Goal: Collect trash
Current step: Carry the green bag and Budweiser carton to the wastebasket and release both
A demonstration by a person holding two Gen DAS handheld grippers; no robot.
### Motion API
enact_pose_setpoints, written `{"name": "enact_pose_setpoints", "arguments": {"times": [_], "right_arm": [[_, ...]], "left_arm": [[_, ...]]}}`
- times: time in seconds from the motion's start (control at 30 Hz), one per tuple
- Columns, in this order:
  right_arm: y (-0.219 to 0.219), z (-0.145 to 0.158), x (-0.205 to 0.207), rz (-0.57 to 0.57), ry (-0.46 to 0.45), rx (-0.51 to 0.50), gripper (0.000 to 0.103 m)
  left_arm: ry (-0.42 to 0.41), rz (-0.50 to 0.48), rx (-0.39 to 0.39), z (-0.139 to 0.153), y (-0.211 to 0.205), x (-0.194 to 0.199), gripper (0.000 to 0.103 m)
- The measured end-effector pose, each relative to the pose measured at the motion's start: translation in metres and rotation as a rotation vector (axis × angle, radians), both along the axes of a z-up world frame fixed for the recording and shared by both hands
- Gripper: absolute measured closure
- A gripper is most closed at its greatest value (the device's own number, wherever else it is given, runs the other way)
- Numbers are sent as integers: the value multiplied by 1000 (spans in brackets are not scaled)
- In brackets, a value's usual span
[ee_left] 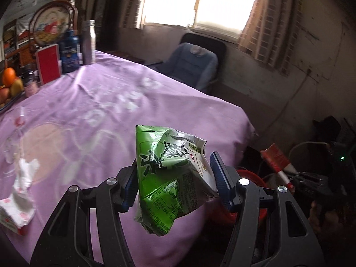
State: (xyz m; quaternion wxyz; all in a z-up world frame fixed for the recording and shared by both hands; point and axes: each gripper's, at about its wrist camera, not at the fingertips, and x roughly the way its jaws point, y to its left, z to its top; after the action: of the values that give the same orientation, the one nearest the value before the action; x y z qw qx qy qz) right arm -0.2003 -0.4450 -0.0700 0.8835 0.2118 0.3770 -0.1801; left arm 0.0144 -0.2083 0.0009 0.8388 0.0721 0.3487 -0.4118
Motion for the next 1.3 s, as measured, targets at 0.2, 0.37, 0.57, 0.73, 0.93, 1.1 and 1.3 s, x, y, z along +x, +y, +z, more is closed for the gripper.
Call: {"name": "enact_pose_setpoints", "arguments": {"times": [0.2, 0.37, 0.57, 0.73, 0.93, 1.1, 1.3], "right_arm": [[-35, -67, -10, -111, 167, 20, 67], [-47, -73, -20, -134, 121, 51, 62], [-63, -56, -40, -188, 31, 15, 42], [-82, -56, -59, -232, -8, 44, 42], [-96, -64, -74, -263, -13, 76, 43], [-104, -73, -78, -276, -15, 112, 43], [-101, -74, -73, -267, -18, 131, 43]], "left_arm": [[47, -106, 43, -20, -56, -27, 44], [43, -166, 100, -36, -90, -45, 43], [35, -250, 138, -48, -130, -70, 43], [52, -336, 166, -60, -167, -90, 44], [94, -427, 211, -88, -210, -110, 44], [145, -447, 258, -109, -223, -114, 21], [135, -416, 260, -107, -216, -108, 15]]}}
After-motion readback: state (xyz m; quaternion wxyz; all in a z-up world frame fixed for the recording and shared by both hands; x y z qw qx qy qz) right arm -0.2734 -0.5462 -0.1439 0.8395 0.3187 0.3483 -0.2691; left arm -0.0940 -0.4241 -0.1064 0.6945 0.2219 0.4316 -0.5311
